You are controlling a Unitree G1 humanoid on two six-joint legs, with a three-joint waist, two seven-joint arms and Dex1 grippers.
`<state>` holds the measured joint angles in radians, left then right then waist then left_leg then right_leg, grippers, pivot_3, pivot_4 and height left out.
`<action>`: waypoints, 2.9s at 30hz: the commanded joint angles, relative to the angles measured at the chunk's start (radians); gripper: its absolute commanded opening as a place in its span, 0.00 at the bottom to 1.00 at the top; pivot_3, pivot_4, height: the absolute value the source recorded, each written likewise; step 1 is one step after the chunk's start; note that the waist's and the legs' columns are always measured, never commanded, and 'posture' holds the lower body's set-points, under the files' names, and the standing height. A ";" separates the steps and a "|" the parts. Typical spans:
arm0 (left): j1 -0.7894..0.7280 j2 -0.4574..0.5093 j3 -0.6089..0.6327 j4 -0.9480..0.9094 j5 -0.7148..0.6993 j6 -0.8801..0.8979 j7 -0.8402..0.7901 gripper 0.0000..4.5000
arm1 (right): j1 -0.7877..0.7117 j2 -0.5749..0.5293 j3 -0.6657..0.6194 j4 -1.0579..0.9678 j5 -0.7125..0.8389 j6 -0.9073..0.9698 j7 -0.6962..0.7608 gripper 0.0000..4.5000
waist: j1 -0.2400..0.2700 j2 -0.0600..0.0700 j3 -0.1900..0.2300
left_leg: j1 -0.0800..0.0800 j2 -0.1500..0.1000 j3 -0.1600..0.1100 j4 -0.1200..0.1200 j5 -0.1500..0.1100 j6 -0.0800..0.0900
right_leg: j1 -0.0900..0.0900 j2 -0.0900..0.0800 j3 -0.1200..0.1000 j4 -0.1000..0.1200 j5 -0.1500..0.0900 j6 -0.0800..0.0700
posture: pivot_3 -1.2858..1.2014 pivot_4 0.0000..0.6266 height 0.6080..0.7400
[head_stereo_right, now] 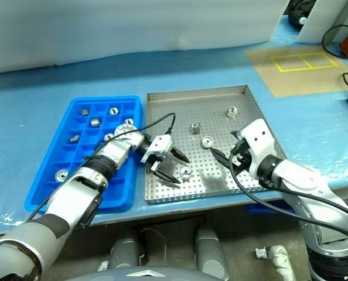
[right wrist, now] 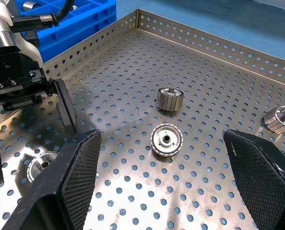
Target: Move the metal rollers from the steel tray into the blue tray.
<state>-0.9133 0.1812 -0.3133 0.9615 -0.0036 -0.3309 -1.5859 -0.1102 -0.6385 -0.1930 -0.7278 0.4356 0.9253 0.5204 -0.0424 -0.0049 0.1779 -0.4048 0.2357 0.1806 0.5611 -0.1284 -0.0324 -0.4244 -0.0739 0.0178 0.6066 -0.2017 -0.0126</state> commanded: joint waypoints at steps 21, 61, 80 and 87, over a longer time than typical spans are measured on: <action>0.048 -0.067 -0.009 0.023 0.061 -0.019 0.144 0.85 | 0.145 -0.134 -0.039 -0.115 0.130 0.023 0.133 0.92 | -0.001 0.007 -0.005 | 0.001 -0.003 0.001 0.000 -0.001 0.002 | 0.002 -0.001 0.002 -0.001 -0.005 0.008 | 0.26 0.24 1.00; 0.125 0.070 0.109 -0.293 -0.042 0.150 0.248 0.40 | -0.070 -0.177 0.160 0.097 0.102 -0.113 0.213 0.92 | -0.017 0.005 -0.004 | -0.008 -0.012 -0.001 0.000 -0.004 0.006 | -0.007 -0.007 0.004 0.000 -0.005 0.009 | 0.36 0.24 1.00; 0.534 0.484 0.443 -1.182 -0.409 0.704 0.437 0.40 | -0.466 0.036 0.469 0.591 -0.079 -0.413 0.486 0.92 | 0.117 0.005 -0.003 | -0.006 -0.009 -0.001 -0.013 0.001 -0.001 | -0.011 -0.008 -0.001 0.002 -0.004 0.006 | 0.54 0.24 1.00; 0.766 0.682 0.696 -1.188 -0.434 0.733 0.449 0.40 | -0.505 0.088 0.492 0.670 -0.111 -0.462 0.540 0.92 | 0.130 0.003 -0.002 | -0.006 -0.006 -0.004 -0.016 0.004 -0.006 | -0.012 -0.006 -0.005 0.003 -0.004 0.006 | 0.57 0.24 1.00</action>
<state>-0.1617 0.8418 0.3193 -0.2116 -0.4168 0.4045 -1.1436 -0.5914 -0.5596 0.2986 -0.0493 0.3281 0.4893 1.0455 0.0874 -0.0019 0.1761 -0.4109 0.2295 0.1767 0.5450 -0.1247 -0.0387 -0.4363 -0.0792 0.0124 0.6094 -0.2055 -0.0069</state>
